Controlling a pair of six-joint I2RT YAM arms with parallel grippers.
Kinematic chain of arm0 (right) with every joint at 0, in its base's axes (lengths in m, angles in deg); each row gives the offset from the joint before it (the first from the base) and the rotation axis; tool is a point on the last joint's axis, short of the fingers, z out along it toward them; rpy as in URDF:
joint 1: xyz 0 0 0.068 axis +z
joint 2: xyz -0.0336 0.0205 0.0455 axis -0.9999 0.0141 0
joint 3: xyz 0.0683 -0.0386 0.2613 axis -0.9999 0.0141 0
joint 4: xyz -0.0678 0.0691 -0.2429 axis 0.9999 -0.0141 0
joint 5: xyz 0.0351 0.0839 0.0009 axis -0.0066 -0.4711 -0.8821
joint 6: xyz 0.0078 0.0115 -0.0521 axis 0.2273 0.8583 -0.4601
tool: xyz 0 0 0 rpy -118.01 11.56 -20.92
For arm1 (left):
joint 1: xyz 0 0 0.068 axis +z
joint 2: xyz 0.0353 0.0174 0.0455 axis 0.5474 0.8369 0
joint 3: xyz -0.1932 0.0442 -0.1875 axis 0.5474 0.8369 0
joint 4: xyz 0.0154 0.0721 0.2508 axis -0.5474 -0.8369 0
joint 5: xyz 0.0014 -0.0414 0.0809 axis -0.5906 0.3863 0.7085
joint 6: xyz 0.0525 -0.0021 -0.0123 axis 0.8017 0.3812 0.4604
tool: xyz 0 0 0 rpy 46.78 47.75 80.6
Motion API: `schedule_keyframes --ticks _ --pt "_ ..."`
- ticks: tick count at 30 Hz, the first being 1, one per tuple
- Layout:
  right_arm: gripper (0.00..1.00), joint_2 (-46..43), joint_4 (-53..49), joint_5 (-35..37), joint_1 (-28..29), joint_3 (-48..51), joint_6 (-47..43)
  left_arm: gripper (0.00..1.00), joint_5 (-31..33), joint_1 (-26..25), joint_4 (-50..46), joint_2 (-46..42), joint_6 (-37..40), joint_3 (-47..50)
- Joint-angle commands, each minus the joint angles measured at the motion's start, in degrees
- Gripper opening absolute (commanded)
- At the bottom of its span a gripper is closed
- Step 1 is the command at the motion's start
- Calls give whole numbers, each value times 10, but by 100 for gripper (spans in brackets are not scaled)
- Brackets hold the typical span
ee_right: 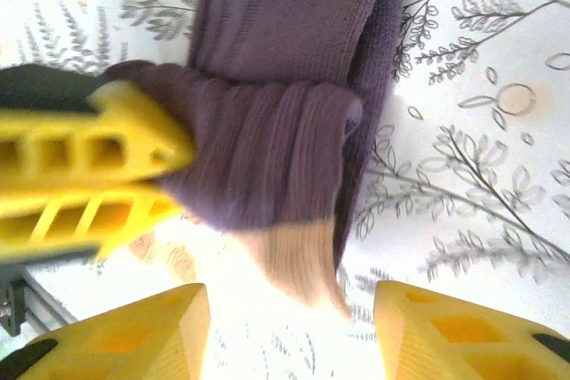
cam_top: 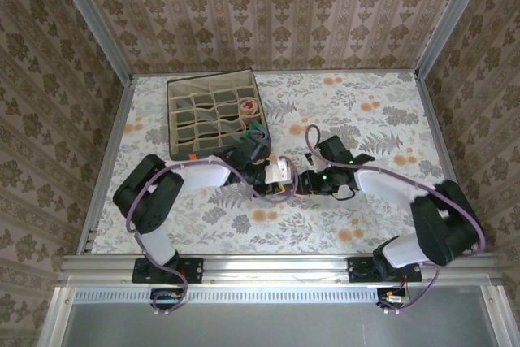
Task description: Roll the socks
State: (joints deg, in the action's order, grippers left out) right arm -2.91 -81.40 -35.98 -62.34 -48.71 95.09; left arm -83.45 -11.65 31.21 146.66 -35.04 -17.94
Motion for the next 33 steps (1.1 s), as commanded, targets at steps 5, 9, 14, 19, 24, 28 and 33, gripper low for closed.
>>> schedule_keyframes --ticks 5,9,14,19,24,28,33 --pt "52 -89 -9 39 -8 7 -31 0 -193 31 -227 104 -62 -95" --pt "54 -61 28 31 -8 5 -50 0 -220 44 -236 139 -88 -118" --pt "54 5 56 1 -7 -11 -69 0 -260 63 -225 169 -113 -126" --pt "54 76 78 -27 2 -18 -79 0 -261 70 -209 177 -129 -126" --pt "50 125 94 -49 18 -24 -78 0 -248 72 -192 173 -132 -122" --pt "27 155 84 -47 25 -34 -62 0 -226 66 -154 144 -117 -98" --pt "1 203 -3 -6 23 -70 -43 5 -149 34 -106 54 -44 -48"
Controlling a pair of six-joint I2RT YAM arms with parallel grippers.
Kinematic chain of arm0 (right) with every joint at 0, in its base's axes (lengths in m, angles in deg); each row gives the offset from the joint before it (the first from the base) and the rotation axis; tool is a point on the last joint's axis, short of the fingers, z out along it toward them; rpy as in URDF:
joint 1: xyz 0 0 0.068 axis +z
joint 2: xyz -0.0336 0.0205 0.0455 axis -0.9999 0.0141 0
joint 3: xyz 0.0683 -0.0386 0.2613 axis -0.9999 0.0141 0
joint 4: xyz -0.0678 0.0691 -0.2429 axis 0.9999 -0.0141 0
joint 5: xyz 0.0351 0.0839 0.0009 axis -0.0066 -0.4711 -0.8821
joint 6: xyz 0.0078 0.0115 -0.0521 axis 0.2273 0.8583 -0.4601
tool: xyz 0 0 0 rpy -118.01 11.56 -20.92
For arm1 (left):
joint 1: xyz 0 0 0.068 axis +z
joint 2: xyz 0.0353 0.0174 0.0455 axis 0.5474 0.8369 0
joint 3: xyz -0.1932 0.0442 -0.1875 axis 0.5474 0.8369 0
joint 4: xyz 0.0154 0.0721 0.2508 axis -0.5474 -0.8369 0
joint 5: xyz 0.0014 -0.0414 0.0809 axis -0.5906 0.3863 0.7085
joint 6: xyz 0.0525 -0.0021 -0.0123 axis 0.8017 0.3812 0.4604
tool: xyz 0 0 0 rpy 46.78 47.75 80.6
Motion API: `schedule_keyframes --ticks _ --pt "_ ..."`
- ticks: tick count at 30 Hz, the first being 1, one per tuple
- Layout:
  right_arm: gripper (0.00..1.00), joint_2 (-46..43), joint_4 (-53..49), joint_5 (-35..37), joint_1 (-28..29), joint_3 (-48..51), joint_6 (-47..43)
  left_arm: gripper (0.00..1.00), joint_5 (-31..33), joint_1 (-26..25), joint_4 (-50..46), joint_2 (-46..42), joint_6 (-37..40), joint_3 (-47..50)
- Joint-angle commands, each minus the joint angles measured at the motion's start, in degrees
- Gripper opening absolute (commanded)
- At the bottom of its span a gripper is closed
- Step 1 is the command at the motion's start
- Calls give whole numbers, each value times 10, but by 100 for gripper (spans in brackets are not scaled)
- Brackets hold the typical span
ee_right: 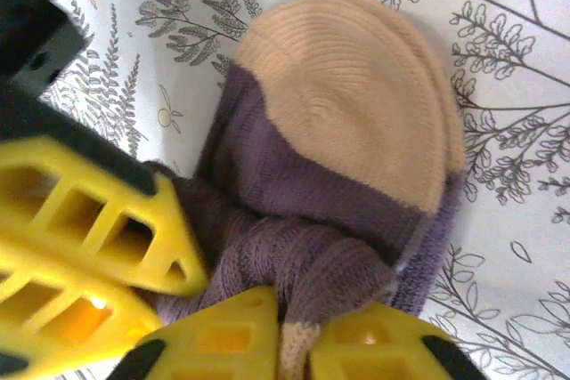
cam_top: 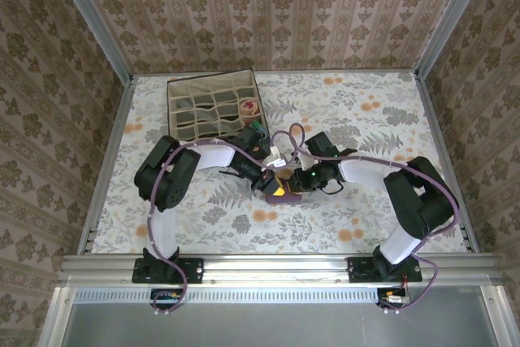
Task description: Roll the socks
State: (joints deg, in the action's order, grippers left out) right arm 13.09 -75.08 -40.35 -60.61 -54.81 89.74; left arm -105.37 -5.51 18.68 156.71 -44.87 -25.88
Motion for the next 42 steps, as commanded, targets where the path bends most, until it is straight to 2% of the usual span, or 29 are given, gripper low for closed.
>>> schedule_keyframes --ticks 1,5,8,11,15,21,23,26,30,33,36,39,42 --pt "0 51 -80 44 6 -14 11 9 94 -34 38 -67 63 45" --pt "0 73 -116 58 6 -28 12 27 209 -54 180 -161 60 137" --pt "0 79 -125 59 6 -31 12 34 276 -70 269 -235 79 201" --pt "0 76 -135 61 7 -38 11 37 387 -107 321 -297 122 251" --pt "0 69 -146 64 7 -44 10 38 492 -161 315 -328 183 271" --pt "0 65 -165 63 7 -56 4 41 538 -204 284 -264 214 248" --pt "0 65 -172 61 7 -59 2 42 540 -209 282 -230 211 233" --pt "0 66 -178 60 7 -60 0 36 544 -212 274 -182 203 215" --pt "0 58 -185 58 7 -57 -1 16 559 -212 233 -136 190 199" --pt "1 39 -178 42 6 -49 -1 3 538 -204 190 -134 163 187" --pt "11 1 -160 18 6 -35 6 0 455 -168 141 -133 121 167" --pt "29 -62 -140 9 1 -19 15 0 315 -107 77 -114 80 127" --pt "33 -121 -135 3 -14 -6 25 0 224 -67 12 -78 54 80"
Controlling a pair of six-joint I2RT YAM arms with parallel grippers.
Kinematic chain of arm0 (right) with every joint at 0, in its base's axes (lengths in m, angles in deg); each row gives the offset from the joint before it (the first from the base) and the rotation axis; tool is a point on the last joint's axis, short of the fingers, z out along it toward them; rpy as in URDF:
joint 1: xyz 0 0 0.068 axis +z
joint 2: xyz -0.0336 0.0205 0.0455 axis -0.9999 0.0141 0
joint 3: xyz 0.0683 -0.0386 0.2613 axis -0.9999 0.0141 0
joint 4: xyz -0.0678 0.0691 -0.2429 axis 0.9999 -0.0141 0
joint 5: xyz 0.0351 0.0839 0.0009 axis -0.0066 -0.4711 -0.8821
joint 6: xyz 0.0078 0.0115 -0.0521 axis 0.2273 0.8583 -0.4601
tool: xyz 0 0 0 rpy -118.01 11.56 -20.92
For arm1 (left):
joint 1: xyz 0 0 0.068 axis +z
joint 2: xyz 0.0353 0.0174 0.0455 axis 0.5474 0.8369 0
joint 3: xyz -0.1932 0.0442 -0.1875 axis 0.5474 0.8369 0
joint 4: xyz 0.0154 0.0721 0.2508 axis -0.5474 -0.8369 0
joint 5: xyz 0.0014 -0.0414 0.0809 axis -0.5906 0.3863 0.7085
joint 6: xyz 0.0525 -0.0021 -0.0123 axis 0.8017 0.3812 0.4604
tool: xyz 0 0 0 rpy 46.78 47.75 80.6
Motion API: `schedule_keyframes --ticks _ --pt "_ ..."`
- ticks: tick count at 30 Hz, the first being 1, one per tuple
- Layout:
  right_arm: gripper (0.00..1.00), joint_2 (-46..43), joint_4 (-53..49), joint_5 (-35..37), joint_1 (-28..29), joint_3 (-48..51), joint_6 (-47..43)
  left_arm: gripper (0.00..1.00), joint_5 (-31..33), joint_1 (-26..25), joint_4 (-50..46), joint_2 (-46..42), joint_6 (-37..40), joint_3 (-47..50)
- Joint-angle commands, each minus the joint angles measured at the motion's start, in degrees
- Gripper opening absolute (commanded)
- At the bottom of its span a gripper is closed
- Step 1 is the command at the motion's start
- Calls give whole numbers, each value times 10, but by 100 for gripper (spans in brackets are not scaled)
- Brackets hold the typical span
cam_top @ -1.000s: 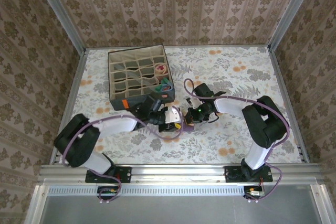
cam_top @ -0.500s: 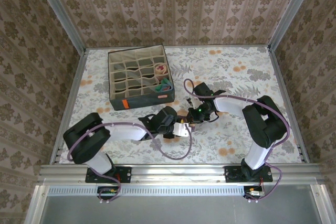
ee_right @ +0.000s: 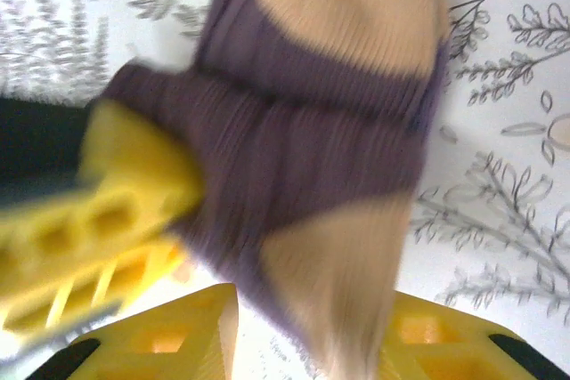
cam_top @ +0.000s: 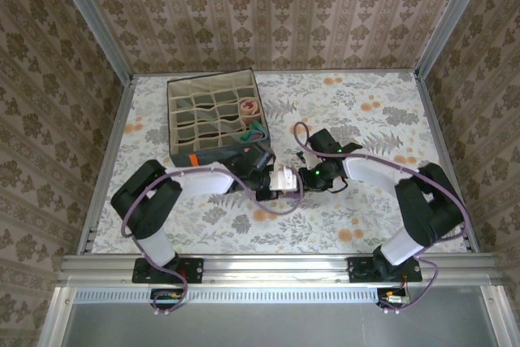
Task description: Roll the socks
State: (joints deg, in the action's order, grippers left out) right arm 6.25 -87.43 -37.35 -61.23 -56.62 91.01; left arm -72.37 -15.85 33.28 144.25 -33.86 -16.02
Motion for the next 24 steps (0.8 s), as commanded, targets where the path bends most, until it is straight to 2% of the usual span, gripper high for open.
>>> schedule_keyframes --ticks 1,2,3,5,10,15,24 --pt "33 -68 -9 -33 -15 15 18 0 -121 48 -152 59 -68 -33" --pt "34 -79 -6 -40 -22 16 26 0 -133 60 -171 73 -80 -52" --pt "34 -104 -5 -38 -26 15 32 0 -175 74 -194 88 -88 -71" --pt "36 -124 -3 -26 -27 6 35 0 -220 100 -234 117 -105 -106" --pt "42 -110 10 16 -25 -14 12 0 -296 134 -259 157 -123 -147" --pt "45 -37 54 9 -21 -23 -4 0 -314 135 -261 177 -128 -162" --pt "48 69 75 -7 8 -61 -32 0 -326 129 -226 185 -155 -157"
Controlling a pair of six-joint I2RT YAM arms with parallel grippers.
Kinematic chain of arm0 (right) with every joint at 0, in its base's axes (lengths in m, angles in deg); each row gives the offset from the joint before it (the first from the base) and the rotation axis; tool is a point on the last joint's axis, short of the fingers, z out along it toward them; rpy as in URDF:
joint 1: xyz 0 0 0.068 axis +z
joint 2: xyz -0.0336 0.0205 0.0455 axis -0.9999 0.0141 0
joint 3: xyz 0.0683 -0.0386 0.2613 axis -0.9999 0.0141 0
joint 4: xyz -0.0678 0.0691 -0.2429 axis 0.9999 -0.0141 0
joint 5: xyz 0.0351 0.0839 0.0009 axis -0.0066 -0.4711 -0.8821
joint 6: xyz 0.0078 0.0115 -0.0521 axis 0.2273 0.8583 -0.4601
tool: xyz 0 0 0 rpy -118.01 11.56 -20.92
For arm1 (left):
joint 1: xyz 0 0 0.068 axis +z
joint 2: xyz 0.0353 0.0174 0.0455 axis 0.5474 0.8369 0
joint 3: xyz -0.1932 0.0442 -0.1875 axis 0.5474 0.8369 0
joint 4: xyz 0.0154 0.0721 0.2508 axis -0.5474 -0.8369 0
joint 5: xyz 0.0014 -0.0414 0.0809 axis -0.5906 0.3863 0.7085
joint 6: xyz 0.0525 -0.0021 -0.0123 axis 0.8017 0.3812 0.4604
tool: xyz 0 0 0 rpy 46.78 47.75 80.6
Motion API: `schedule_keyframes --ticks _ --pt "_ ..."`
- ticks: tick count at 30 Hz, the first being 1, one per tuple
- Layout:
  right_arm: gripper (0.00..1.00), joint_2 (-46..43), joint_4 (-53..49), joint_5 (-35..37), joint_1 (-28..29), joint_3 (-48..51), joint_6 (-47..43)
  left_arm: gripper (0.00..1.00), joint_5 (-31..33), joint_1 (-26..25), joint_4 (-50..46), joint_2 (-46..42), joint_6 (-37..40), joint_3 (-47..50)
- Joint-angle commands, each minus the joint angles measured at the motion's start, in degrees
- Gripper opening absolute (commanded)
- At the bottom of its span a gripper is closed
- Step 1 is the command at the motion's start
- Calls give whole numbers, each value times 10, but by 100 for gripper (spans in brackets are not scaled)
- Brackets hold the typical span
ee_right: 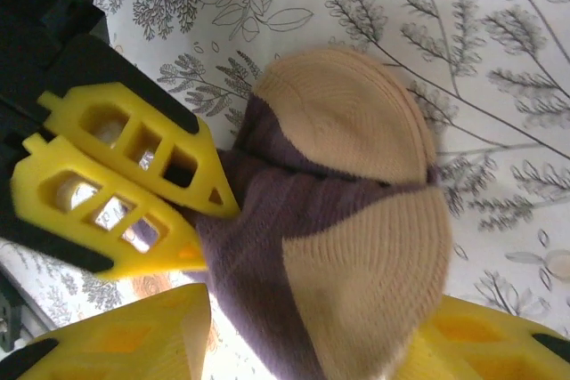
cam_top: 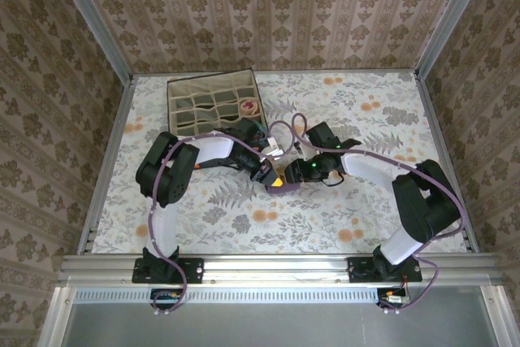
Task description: Roll the socks
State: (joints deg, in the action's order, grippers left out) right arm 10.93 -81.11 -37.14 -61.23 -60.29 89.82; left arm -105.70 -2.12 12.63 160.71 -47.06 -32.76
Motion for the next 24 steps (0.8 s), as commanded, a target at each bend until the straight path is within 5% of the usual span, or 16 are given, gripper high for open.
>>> schedule_keyframes --ticks 1,7,14,24 --pt "47 33 7 -10 11 -28 -23 0 8 -9 -11 20 -28 13" --pt "37 76 -17 -6 22 -26 -22 3 33 -18 58 -2 -53 47" --pt "7 149 -82 31 20 -36 -19 13 130 -60 147 -94 6 115" --pt "3 184 -118 29 20 -44 -30 29 291 -107 322 -296 102 271"
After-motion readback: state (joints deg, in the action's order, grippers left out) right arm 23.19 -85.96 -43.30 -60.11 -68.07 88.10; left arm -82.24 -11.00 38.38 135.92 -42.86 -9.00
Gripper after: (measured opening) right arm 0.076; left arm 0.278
